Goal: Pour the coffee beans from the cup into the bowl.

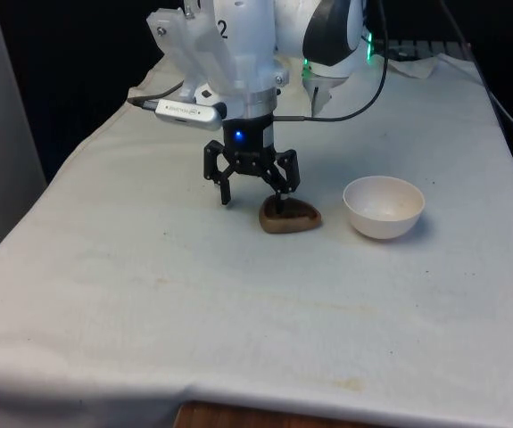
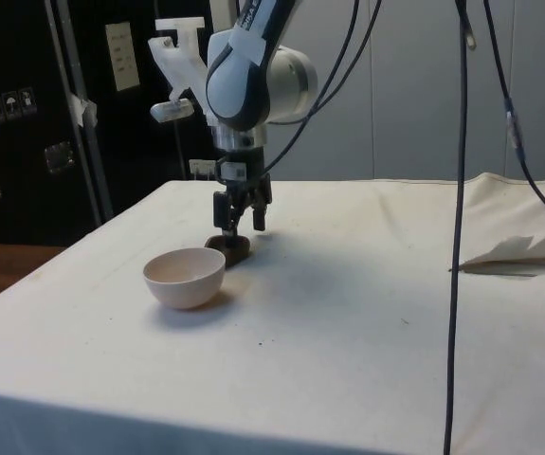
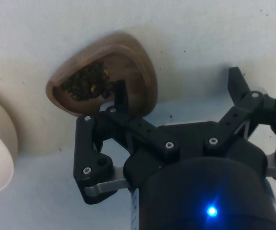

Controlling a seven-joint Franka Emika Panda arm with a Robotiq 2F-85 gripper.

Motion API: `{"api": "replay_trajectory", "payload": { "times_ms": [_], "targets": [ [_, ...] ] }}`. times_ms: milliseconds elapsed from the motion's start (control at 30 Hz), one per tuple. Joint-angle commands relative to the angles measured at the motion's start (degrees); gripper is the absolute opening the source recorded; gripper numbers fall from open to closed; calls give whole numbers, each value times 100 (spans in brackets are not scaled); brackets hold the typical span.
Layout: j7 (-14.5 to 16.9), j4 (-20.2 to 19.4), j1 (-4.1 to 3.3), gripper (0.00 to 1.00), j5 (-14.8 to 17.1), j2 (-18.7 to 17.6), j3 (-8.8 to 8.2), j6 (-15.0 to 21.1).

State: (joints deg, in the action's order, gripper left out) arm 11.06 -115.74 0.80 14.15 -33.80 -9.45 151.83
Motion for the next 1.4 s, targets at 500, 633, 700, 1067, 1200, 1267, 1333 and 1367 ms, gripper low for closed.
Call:
{"api": "replay_trajectory", "payload": {
  "times_ms": [500,633,700,1067,1200,1267,1333,1367],
  "targets": [
    [11,-11,6,100,11,132,11,-69],
    [6,-6,6,100,6,126,6,-69],
    [6,-6,6,90,6,126,6,-69],
    [0,0,0,23,0,126,0,-74],
    [0,0,0,0,0,126,0,-74],
    [0,0,-6,0,0,126,0,-74],
    [-6,0,-6,0,0,126,0,-69],
    [-11,-17,-11,0,-6,143,-6,-74]
  ]
}}
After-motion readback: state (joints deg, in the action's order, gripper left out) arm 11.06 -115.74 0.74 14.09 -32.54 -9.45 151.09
